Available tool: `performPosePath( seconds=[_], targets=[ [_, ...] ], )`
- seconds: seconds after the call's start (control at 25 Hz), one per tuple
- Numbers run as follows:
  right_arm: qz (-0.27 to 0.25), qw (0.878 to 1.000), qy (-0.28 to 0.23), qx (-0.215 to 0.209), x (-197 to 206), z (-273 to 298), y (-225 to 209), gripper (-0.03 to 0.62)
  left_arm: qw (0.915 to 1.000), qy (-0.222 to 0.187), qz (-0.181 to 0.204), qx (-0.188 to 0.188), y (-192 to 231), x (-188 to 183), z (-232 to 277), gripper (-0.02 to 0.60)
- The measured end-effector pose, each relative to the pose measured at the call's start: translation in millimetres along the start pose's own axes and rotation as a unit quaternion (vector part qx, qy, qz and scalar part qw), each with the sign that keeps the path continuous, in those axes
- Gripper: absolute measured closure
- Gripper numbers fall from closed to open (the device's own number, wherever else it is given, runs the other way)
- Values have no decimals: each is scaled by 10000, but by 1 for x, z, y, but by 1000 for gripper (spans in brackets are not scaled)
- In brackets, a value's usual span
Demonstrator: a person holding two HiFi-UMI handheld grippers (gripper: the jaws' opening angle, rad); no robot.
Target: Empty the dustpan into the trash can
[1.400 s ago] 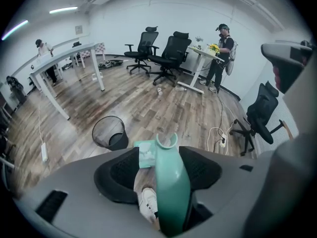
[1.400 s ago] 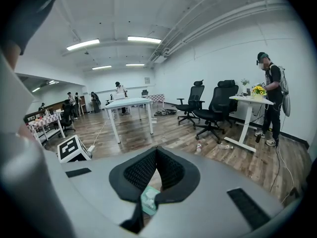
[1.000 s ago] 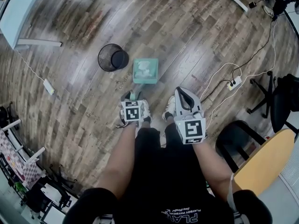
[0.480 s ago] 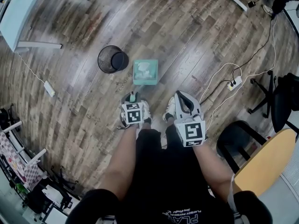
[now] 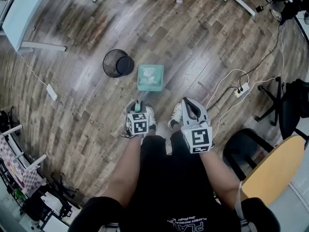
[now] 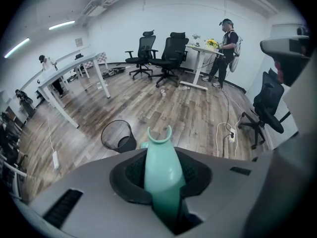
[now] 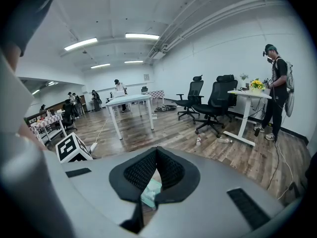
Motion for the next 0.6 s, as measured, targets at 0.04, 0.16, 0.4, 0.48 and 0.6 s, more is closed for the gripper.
performPosePath(
  seconds=[0.04, 0.16, 0.4, 0.48, 0.6],
  targets=[
    [-9, 10000, -16, 1, -1, -1, 1, 576, 10000, -22, 31, 2, 0, 1, -4, 485],
    [-42, 10000, -55, 6, -3, -2, 5, 576, 9999, -128, 59, -14, -1, 0, -17, 485],
    [-67, 9998, -165, 40, -13, -4, 12, 576, 9991, -412, 47, -76, 1, -15, -44, 485],
    [-75, 9997, -216, 80, -15, -8, 13, 576, 9986, -521, 58, -95, 2, -20, -52, 485],
    [-123, 9995, -254, 107, -18, -13, 13, 576, 9976, -672, 31, -135, 4, -29, -64, 485]
  ],
)
Point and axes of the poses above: the fingertips, and each gripper's own axes: z forward along the fingers, y to its left, x out of its underside, the point moved 3 cm from there along -z, backward along the fingers, and after that the axes turned 12 degrees about z, right-handed, at the moved point
